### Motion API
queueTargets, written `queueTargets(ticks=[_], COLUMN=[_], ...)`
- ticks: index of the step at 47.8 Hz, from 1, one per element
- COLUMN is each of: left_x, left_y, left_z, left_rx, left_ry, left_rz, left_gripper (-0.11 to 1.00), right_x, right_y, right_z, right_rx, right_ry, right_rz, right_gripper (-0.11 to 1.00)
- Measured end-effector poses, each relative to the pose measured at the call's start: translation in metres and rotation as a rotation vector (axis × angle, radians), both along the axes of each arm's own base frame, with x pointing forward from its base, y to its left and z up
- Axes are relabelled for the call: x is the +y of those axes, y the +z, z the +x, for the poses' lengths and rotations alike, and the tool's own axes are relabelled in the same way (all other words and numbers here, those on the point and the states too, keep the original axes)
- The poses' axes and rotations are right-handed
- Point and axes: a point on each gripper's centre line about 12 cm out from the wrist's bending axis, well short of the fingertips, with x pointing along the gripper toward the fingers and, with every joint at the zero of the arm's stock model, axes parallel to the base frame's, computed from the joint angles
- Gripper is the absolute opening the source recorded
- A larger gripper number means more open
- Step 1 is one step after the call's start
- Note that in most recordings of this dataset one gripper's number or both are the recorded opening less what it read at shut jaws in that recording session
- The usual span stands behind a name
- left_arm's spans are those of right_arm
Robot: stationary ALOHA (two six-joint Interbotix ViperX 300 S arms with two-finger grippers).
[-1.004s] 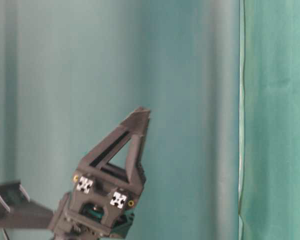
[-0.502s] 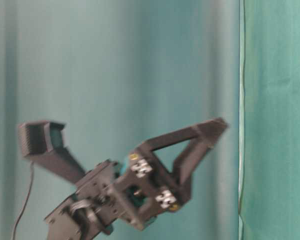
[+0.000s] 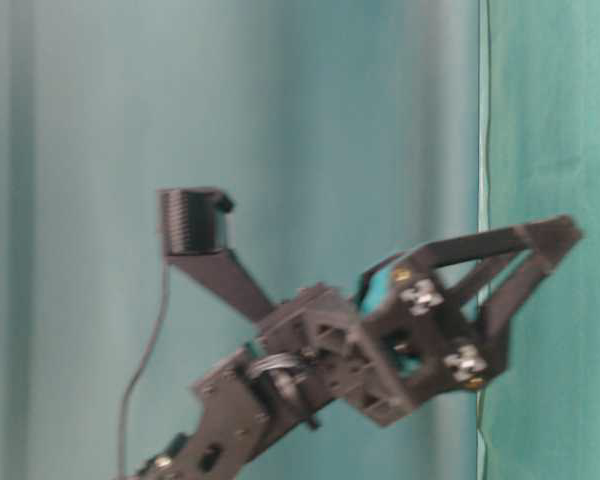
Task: Peel off the Velcro with your right arm.
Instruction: 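Move the left gripper toward the strap's left end and lower it, then close the left gripper on the strap's left end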
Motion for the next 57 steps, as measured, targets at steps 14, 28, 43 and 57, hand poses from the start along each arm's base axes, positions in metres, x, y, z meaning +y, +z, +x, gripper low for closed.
queueTargets(ticks=[14, 28, 43, 57], left_x=[0.0, 0.001, 0.002, 0.003], left_y=[-0.029, -0.052, -0.065, -0.071], left_z=[0.005, 0.008, 0.01, 0.009], left_rx=[0.035, 0.063, 0.078, 0.087], left_ry=[0.0, 0.002, 0.006, 0.009], left_rz=[-0.001, -0.001, -0.002, -0.005], left_gripper=[0.92, 0.91, 0.91, 0.9], right_x=[0.0, 0.0, 0.0, 0.0], right_y=[-0.002, -0.006, -0.005, -0.006], right_z=[-0.001, -0.002, -0.005, -0.006], right_rx=[0.006, 0.011, -0.003, 0.0], right_ry=[0.0, 0.0, 0.0, 0.0], right_rz=[-0.001, -0.001, -0.002, -0.001], right_gripper=[0.82, 0.82, 0.82, 0.82])
